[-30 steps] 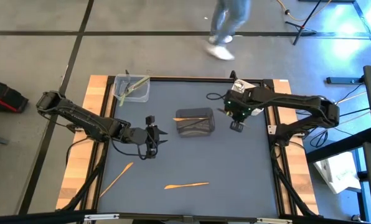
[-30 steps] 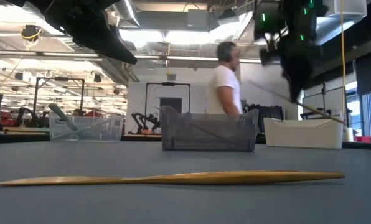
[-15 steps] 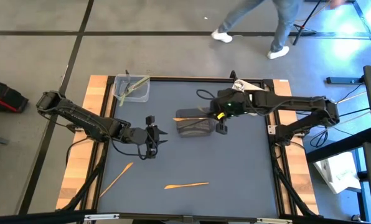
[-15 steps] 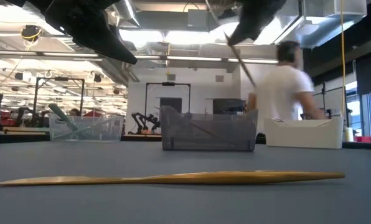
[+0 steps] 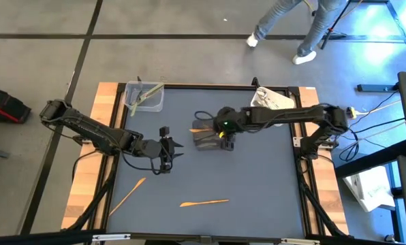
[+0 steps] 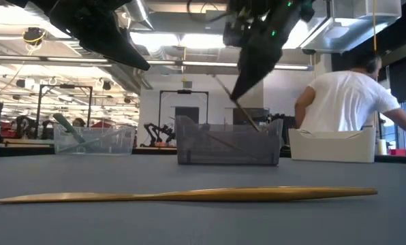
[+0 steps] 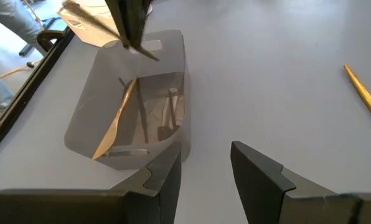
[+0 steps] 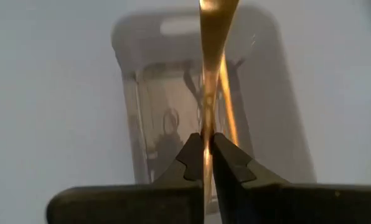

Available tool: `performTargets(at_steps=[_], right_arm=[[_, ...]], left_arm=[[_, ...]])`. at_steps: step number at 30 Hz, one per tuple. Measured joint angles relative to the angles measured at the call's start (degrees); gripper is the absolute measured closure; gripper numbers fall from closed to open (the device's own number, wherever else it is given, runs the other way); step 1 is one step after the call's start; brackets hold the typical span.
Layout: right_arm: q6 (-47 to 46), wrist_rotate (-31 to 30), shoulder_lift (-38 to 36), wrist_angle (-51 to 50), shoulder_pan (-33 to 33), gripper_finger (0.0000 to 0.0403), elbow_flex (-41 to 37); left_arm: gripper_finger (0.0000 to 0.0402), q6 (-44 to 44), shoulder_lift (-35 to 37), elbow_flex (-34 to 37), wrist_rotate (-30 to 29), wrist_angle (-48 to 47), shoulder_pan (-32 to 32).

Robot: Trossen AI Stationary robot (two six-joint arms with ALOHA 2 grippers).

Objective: Sort silverware by color (type)
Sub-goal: Put the gold knife into the black bin

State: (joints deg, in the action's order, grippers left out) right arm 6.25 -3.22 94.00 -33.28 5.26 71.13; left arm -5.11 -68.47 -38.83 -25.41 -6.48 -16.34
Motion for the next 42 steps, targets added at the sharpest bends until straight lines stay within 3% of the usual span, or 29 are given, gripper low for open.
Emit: performTargets(at_steps=[8, 16, 21, 26, 32, 37, 42], right_arm=[[-1.2, 0.2, 4.7, -1.5, 0.0, 0.0386, 0.0], [0.2, -1.6, 4.7, -4.5, -0.7, 0.028, 2.0], [-1.7, -0.6, 1.7, -5.4, -6.4, 0.0253, 4.0], [-3.0, 1.8, 1.5, 4.0, -16.7, 0.0251, -0.1], [-3.0, 1.8, 3.4, 31.9, -26.9, 0.0251, -12.7], [-7.0, -0.1, 7.3, 50.2, -31.0, 0.0251, -20.8], [-13.8, 1.6, 12.8, 55.4, -32.7, 0.0251, -21.7]], left_arm=[[0.0267, -0.5, 0.0, 0.0, 2.5, 0.0, 0.0], [0.0267, -8.3, -4.0, 2.3, 2.6, -0.3, -2.9], [0.0267, -11.5, -7.8, 2.3, 2.6, 3.8, -7.3], [0.0269, -15.1, -11.9, 2.3, 1.8, 8.1, -13.2], [0.0272, -22.5, -16.2, 2.2, -0.1, 12.8, -15.4], [0.0273, -28.3, -20.6, 2.2, -0.1, 15.9, -17.5], [0.0273, -30.9, -25.7, 0.4, 0.3, 20.2, -21.5]])
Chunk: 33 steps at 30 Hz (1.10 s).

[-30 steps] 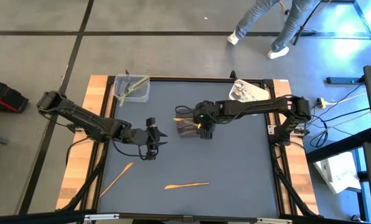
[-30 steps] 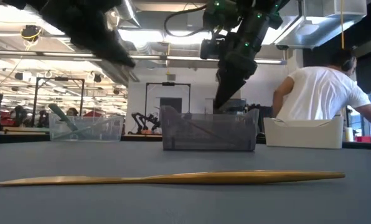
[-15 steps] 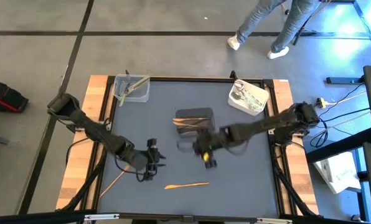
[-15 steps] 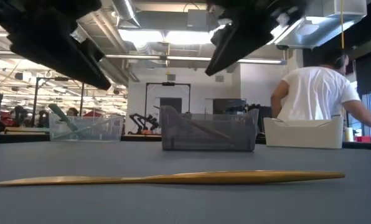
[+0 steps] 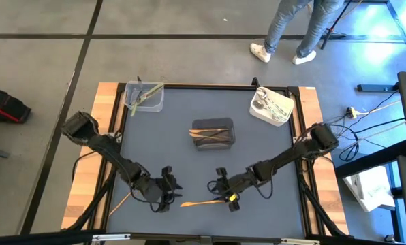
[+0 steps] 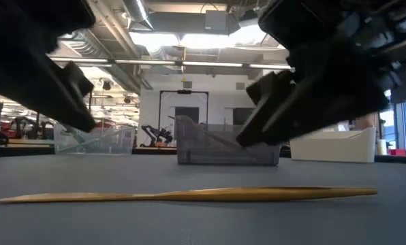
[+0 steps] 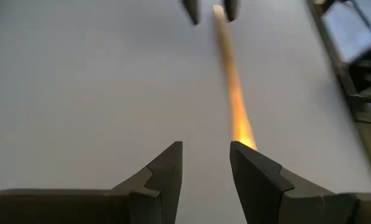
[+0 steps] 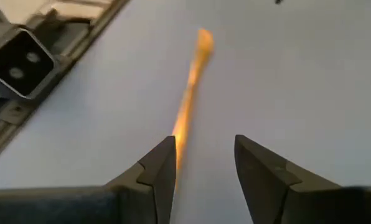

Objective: Sort silverware by color (type)
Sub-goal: Put the gold knife into the black bin

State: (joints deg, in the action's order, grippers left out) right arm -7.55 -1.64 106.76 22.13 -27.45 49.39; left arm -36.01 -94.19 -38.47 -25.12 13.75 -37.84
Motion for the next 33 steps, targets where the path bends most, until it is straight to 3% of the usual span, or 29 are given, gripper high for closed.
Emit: performTargets(at_steps=[5, 16, 20, 26, 33], right_arm=[[-3.3, 0.7, 5.3, 7.9, -3.0, 0.0251, 0.8], [-5.5, -8.4, 11.7, 8.4, -4.5, 0.0254, 4.0], [-5.5, -8.9, 12.4, 8.1, -4.5, 0.029, 4.1], [-4.2, -8.9, 12.8, 7.2, -4.3, 0.0385, 4.1], [-3.8, -8.7, 12.1, 6.8, -4.5, 0.0378, 4.0]], left_arm=[[0.0273, -0.1, -4.6, -5.8, 0.0, -0.2, -4.0], [0.0273, -2.9, -9.8, -11.5, -0.8, -0.3, -7.7], [0.0273, -5.4, -9.8, -11.5, -1.5, -0.3, -8.8], [0.0273, -5.8, -9.8, -11.5, -2.4, 0.6, -10.8], [0.0273, -5.9, -9.8, -11.5, -2.5, 0.6, -11.6]])
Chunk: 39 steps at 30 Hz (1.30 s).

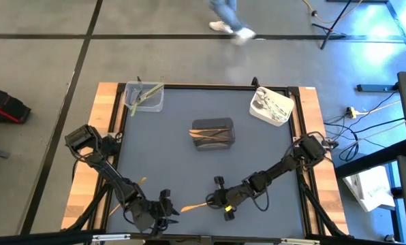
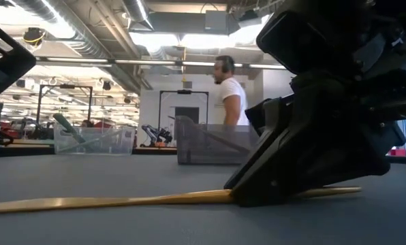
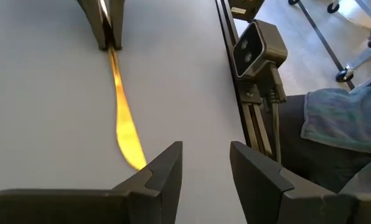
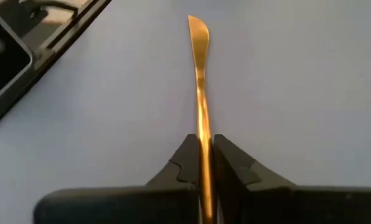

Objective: Sort silverware by color (type)
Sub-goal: Put the gold knife into the black bin

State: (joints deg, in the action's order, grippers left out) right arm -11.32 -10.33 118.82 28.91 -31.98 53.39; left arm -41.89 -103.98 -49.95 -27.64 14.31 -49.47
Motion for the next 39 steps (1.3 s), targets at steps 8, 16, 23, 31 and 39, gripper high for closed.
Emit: performTargets(at_steps=[8, 16, 23, 31, 39], right_arm=[[5.0, 2.0, -6.8, -6.1, -0.2, 0.0393, -0.4], [7.4, -1.5, -15.1, -16.3, -0.2, 0.0395, -0.3], [8.6, -5.6, -21.4, -24.0, 1.8, 0.0389, -0.3], [14.3, -5.7, -28.4, -26.0, 11.5, 0.0392, -0.2], [20.7, -3.0, -28.9, -24.6, 27.0, 0.0391, -0.2]], left_arm=[[0.0273, 2.4, 0.0, 0.0, 0.0, 0.0, 0.0], [0.0273, 3.5, 0.0, 0.0, 0.3, -0.1, 0.1], [0.0273, 4.5, 1.4, 0.0, 1.1, -0.4, 0.1], [0.0273, 9.9, 5.4, 0.0, 1.0, -1.2, 0.1], [0.0273, 11.1, 6.1, 0.0, -0.8, -1.8, 0.7]])
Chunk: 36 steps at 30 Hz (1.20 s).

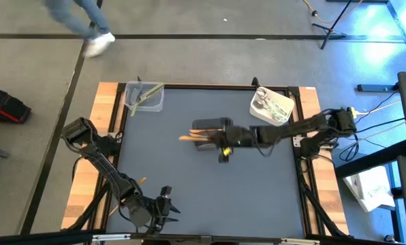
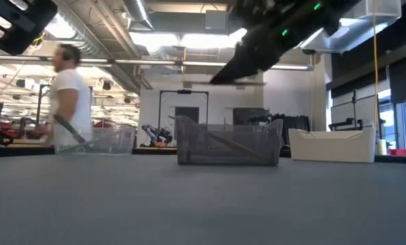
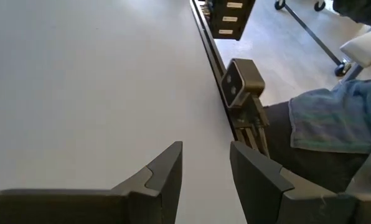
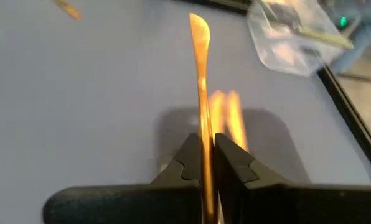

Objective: Sort silverware by color (type)
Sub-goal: Put the gold knife into the black bin

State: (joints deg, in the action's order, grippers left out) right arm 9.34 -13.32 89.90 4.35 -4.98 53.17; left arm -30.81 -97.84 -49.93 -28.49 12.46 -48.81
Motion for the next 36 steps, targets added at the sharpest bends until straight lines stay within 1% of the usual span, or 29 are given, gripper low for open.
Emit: performTargets(at_steps=[4, 7, 12, 17, 20, 23, 25, 28, 31, 36], right_arm=[[0.1, 4.0, 2.0, 0.2, 5.8, 0.0391, 0.0], [0.0, 5.8, 3.7, 0.5, 8.2, 0.0389, 0.0], [0.0, 5.4, 6.7, -0.3, 9.3, 0.0387, 0.0], [-0.7, 3.9, 7.1, -2.3, 9.1, 0.038, 0.0], [-1.9, 3.4, 7.1, -4.2, 9.2, 0.035, 0.0], [-1.9, 3.3, 7.1, -4.8, 9.1, 0.0301, 0.0], [-1.9, 3.4, 6.9, -6.4, 9.1, 0.0267, 0.4], [-3.5, 5.1, 5.6, -11.8, 8.7, 0.0226, 2.8], [-5.1, 5.9, 2.7, -14.3, 6.1, 0.0202, 3.9], [-7.4, 5.5, -1.0, -14.2, -3.4, 0.0194, 4.0]], left_arm=[[0.0273, -0.1, 0.0, 0.0, 0.0, 0.0, 0.9], [0.0273, 0.0, 0.0, 0.0, 0.0, -0.1, 1.2], [0.0273, 0.0, 0.0, 0.0, 0.3, -0.3, 1.2], [0.0273, 0.0, 0.0, 0.0, 0.6, -0.3, 1.2], [0.0272, 0.0, 0.0, 0.0, 0.1, 0.0, 1.2], [0.0272, -1.0, 0.0, 0.0, 0.8, 0.1, 2.0], [0.0272, -1.9, 0.0, 0.0, 2.9, 0.1, 2.7], [0.0268, -2.0, 0.0, 0.0, 9.1, 0.1, 4.4], [0.0264, -2.2, 0.0, 0.0, 10.8, 1.2, 6.4], [0.0265, -1.6, 0.0, 0.0, 11.7, 0.2, 7.9]])
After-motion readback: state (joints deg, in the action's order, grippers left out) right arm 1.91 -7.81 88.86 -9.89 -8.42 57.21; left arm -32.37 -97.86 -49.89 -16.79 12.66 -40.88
